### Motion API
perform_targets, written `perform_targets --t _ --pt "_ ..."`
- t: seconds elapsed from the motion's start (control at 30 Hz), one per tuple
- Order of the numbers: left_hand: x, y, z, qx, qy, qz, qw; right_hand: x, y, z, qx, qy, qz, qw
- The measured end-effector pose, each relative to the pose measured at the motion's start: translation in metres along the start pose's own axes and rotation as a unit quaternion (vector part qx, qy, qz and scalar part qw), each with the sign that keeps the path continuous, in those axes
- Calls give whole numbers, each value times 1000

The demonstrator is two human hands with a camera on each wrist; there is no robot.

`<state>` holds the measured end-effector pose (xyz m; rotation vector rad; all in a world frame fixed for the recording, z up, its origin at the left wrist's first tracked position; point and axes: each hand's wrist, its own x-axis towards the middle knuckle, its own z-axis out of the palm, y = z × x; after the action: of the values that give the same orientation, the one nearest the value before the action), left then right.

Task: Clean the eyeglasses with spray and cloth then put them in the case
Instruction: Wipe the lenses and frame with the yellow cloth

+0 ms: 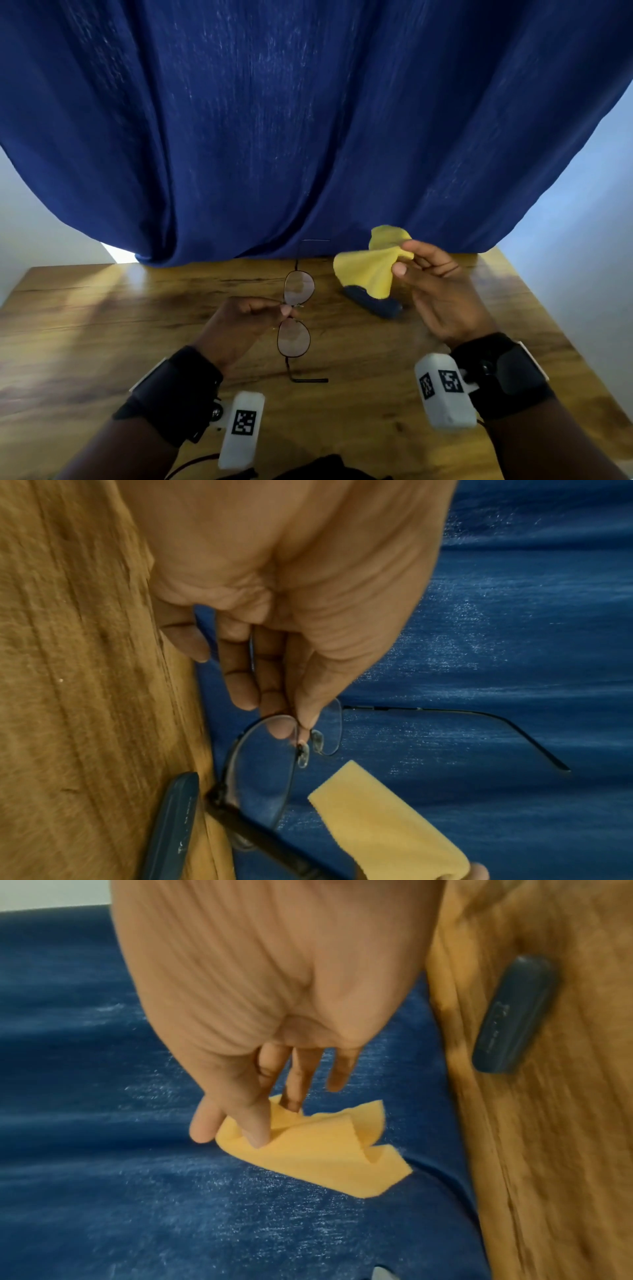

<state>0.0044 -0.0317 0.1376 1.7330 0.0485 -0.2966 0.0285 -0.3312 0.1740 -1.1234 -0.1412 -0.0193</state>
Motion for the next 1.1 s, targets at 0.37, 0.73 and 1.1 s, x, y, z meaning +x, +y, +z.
perform_targets --t 0.37,0.73,1.1 --pt "-4 20 8 -25 19 29 999 26 -24 6 270 -46 3 962" --pt "-29 19 1 20 24 50 998 -7 7 53 -405 -174 -99 892" --pt "-32 21 3 52 23 70 996 -19 38 46 -568 -236 -223 756"
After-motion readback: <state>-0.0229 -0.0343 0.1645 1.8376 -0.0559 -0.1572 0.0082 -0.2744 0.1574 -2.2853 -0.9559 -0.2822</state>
